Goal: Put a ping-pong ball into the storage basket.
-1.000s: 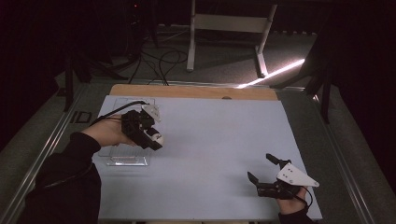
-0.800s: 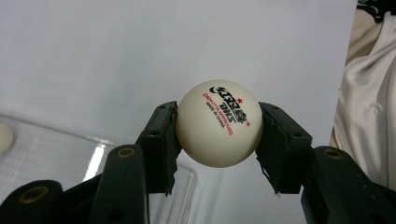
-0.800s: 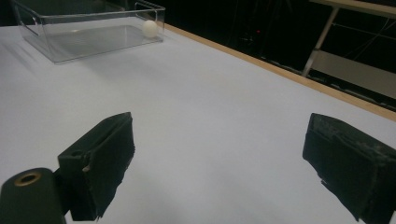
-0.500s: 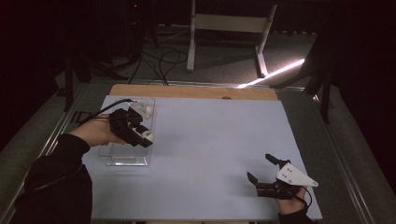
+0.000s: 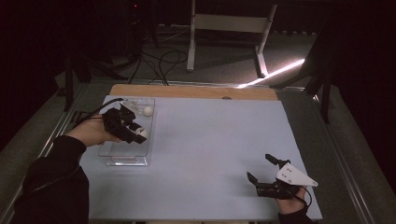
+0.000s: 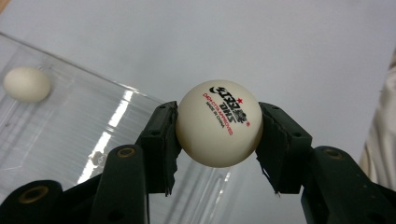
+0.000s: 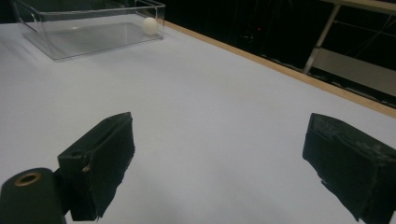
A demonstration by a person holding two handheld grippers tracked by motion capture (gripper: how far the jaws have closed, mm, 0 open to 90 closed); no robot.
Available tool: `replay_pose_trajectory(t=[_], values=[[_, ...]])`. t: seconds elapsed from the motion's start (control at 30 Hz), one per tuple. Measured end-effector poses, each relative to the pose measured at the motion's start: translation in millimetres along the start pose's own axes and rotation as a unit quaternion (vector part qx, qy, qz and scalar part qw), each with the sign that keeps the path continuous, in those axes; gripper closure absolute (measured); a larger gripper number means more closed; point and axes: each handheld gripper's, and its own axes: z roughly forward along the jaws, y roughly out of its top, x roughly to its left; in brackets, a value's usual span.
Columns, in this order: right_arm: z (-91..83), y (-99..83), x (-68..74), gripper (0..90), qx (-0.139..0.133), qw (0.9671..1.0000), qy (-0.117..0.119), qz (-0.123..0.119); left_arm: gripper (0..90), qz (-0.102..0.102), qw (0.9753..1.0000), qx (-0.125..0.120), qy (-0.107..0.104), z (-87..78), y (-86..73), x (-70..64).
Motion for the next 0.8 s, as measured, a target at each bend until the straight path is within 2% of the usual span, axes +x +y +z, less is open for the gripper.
replay_pose_trajectory(t=[0.1,0.23,0.3,0.6,0.8], values=[[-0.1,0.1,0.0,9.1,0.000,1.0000,0.000,0.000,52.0,-0.011,0.9998,-0.009,0.011,3.7,-1.8,4.0],[-0.3,-0.3,-0.4,9.2,0.000,1.0000,0.000,0.000,52.0,-0.016,0.9995,-0.010,0.027,10.3,-2.9,7.0],[-0.3,-0.3,-0.4,9.1,0.000,1.0000,0.000,0.000,52.0,-0.022,0.9994,-0.011,0.026,14.1,-4.1,8.2],[-0.6,-0.5,-0.7,9.2,0.000,1.0000,0.000,0.001,52.0,-0.037,0.9983,0.010,0.044,27.6,-5.2,11.3],[-1.0,-0.4,-0.9,9.2,-0.001,1.0000,0.000,0.001,52.0,-0.052,0.9975,0.023,0.042,33.0,-7.0,14.7]])
